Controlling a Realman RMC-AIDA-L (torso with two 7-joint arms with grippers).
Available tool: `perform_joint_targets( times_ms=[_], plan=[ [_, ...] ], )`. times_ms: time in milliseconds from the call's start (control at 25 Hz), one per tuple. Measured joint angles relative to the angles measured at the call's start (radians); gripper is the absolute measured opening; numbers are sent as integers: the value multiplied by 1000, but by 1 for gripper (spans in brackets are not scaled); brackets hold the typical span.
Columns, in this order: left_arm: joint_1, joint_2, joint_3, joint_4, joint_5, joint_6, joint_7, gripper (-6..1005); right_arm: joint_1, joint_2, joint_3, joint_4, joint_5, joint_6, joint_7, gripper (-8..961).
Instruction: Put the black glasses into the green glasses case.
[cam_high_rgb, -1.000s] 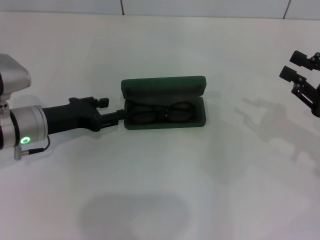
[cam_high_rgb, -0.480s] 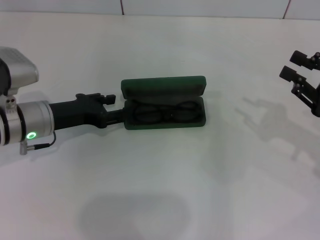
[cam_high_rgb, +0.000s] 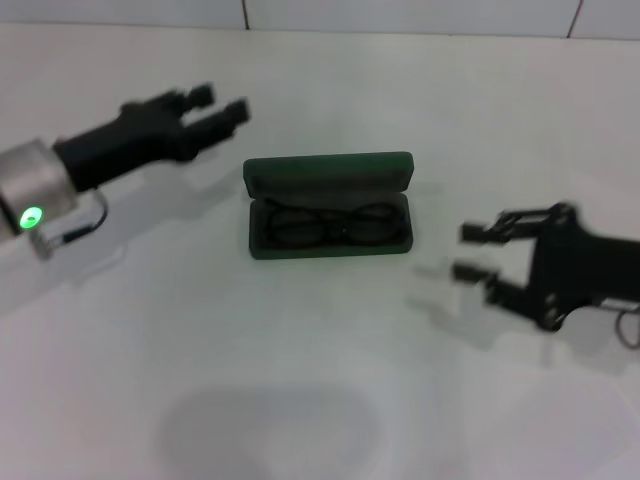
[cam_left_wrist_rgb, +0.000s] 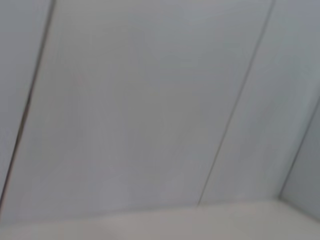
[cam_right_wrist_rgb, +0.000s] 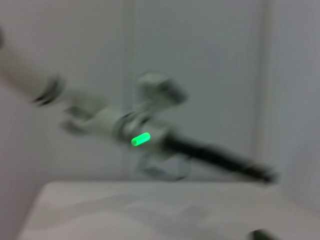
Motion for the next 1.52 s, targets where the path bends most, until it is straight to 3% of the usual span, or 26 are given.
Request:
perform_joint_targets(
  times_ms=[200, 400, 560, 920, 1240, 1400, 1520],
  plan=[
    [-128, -5, 6, -15, 114, -55, -56, 650, 35, 6, -88, 10, -20, 43, 39, 318],
    [-264, -12, 22, -63, 289, -212, -174, 650, 28, 2, -101, 11, -21, 55, 56, 524],
    [-306, -13, 87, -91, 341, -303, -224, 650, 12, 0, -97, 9, -21, 55, 57, 549],
    [-313, -12, 220, -82, 342, -307, -269, 650, -3, -3, -91, 7, -22, 62, 53, 572],
    [-255, -22, 267, -92, 332, -304, -173, 650, 0, -3, -85, 4, -17, 89, 54, 576],
    [-222, -21, 295, -89, 238, -288, -106, 650, 3, -3, -85, 2, -14, 87, 57, 581],
    [-178, -14, 297, -70, 115, -181, -10, 650, 1, -2, -85, -14, -12, 72, 58, 585]
  ],
)
